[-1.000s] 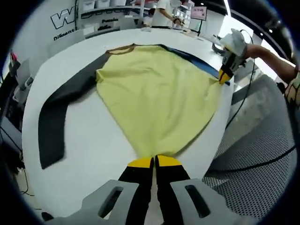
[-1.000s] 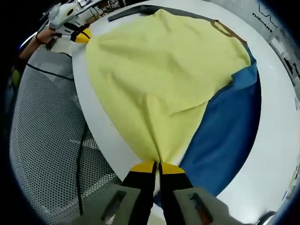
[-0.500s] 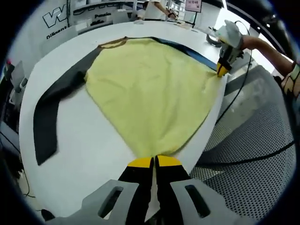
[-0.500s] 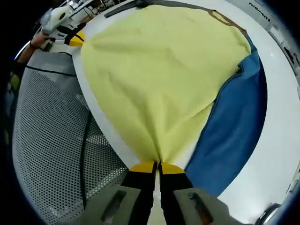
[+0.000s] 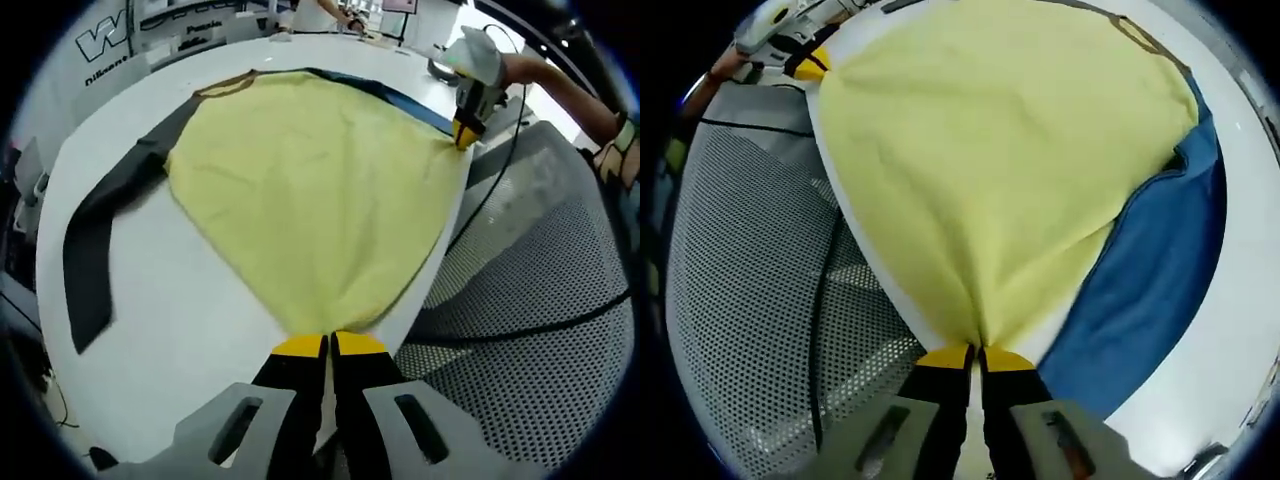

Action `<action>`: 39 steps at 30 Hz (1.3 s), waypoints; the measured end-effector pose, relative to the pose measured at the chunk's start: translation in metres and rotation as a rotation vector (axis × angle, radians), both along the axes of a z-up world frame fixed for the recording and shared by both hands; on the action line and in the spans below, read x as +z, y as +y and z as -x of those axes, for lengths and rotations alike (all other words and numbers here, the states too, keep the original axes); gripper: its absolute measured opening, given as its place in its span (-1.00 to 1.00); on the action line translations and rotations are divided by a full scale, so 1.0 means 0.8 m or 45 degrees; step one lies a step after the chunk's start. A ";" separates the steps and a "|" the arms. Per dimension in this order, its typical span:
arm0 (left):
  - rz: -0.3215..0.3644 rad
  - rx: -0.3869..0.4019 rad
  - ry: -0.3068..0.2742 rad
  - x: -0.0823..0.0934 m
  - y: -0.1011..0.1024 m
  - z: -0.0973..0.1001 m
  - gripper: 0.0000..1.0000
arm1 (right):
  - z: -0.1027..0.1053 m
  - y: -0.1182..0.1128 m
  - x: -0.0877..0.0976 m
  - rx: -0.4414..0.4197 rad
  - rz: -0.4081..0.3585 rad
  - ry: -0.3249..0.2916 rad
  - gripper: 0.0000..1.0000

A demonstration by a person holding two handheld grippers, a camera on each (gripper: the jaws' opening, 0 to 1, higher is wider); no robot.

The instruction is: Fold the garment on the visible template until the final outline fits inside the template.

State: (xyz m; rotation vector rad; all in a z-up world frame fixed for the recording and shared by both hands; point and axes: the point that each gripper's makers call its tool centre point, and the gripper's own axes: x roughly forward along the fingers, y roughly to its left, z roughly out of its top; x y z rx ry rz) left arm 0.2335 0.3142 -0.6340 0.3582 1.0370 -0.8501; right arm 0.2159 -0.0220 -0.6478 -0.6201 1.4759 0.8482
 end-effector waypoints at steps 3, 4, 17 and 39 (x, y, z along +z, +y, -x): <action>0.001 0.001 0.009 -0.001 0.001 0.002 -1.00 | 0.001 -0.001 0.000 -0.012 -0.020 -0.015 -1.00; 0.002 0.000 0.014 -0.002 0.000 0.003 -1.00 | 0.001 -0.001 0.000 -0.018 -0.032 -0.023 -1.00; -0.039 -0.022 0.017 0.004 0.023 0.018 -0.99 | -0.027 -0.009 0.040 -0.208 -0.171 -0.277 -0.72; 0.140 0.188 -0.239 0.051 0.004 -0.021 -0.87 | -0.052 -0.083 0.047 -0.474 -0.062 -0.548 -0.43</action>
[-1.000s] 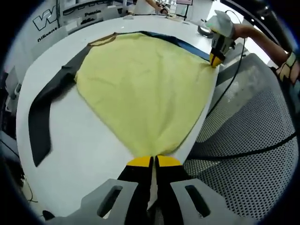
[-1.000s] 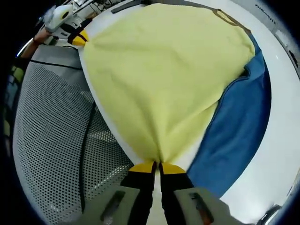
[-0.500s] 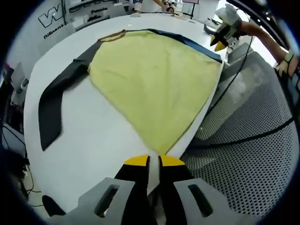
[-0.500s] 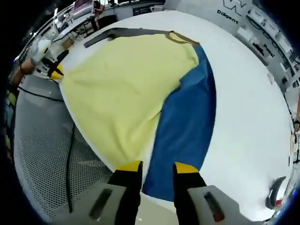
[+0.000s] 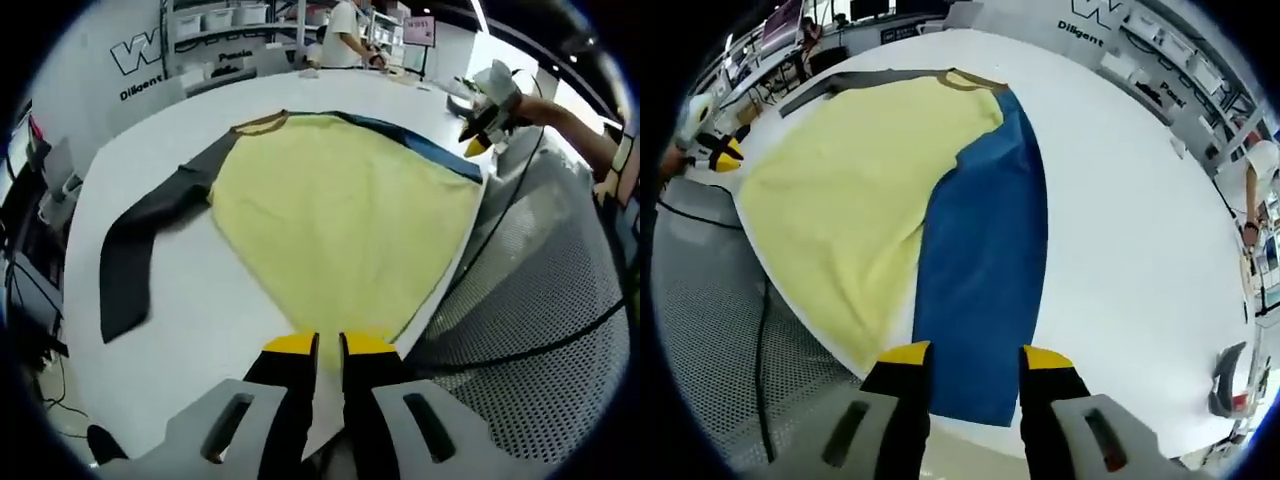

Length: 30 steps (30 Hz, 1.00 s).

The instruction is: Fold the garment on the visible template until the final outline fits inside the template.

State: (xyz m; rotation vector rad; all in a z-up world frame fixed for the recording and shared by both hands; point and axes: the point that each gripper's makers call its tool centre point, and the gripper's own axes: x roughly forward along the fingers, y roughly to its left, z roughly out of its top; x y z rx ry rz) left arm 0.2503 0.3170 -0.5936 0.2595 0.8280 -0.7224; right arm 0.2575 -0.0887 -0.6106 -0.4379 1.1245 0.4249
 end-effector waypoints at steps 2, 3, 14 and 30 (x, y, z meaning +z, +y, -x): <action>0.020 -0.002 -0.025 0.008 -0.003 -0.002 -0.88 | 0.004 0.000 -0.004 0.006 -0.007 0.013 -0.43; 0.027 -0.047 -0.032 0.010 -0.008 0.000 -0.89 | 0.006 0.001 -0.006 0.006 -0.015 0.023 -0.45; 0.040 -0.004 -0.072 0.017 -0.021 -0.007 -0.85 | 0.011 -0.028 -0.022 -0.184 -0.052 0.039 -0.42; 0.021 0.056 -0.077 0.017 -0.009 -0.008 -0.86 | 0.020 -0.037 -0.039 -0.283 -0.094 0.085 -0.48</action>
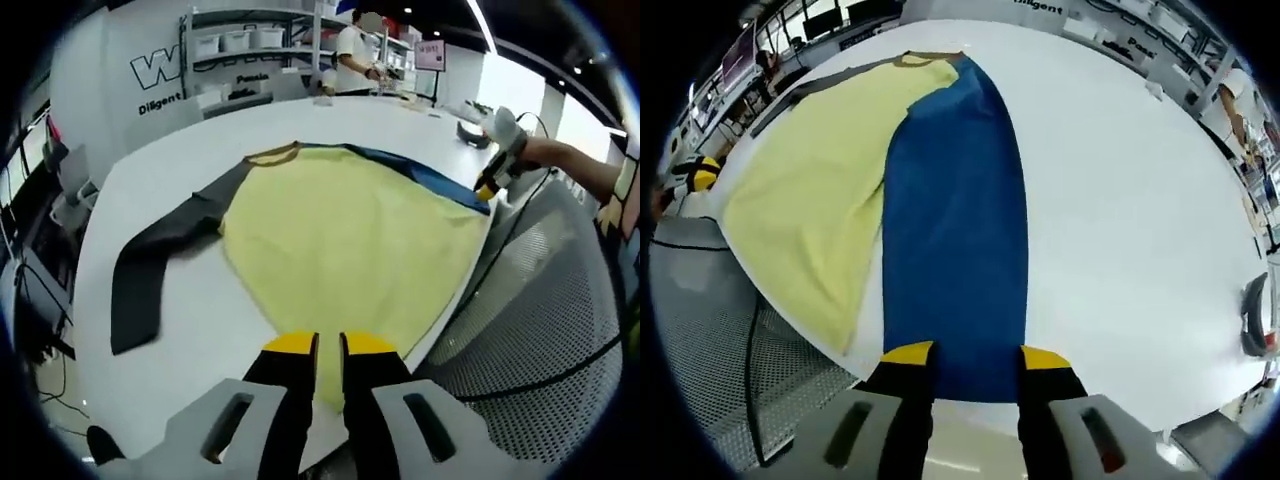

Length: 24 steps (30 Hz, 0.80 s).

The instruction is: Fold the garment on the visible template until the final outline fits inside the template.

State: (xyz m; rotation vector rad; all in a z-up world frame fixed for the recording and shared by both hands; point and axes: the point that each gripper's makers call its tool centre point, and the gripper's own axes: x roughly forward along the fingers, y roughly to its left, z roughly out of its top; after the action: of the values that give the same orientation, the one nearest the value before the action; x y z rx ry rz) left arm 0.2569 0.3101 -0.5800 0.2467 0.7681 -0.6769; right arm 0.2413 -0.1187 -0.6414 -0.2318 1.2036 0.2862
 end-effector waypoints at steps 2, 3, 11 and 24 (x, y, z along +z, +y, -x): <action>0.006 0.010 -0.004 0.002 0.001 -0.002 -0.86 | 0.001 0.001 -0.001 0.001 -0.008 0.003 -0.48; 0.008 0.016 -0.009 0.004 0.001 -0.003 -0.86 | 0.001 0.001 0.000 0.002 -0.008 0.002 -0.48; 0.018 0.046 0.006 -0.001 -0.001 -0.005 -0.85 | 0.000 0.009 -0.002 0.007 0.030 0.092 -0.65; 0.001 0.019 -0.023 0.008 0.003 -0.008 -0.91 | -0.040 -0.015 0.033 -0.268 -0.113 -0.230 -1.00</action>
State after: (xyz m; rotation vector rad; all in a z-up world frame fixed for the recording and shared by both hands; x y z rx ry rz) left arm 0.2637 0.3124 -0.5737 0.2461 0.7521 -0.6598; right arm 0.2732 -0.1304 -0.6152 -0.0512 1.0244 0.1311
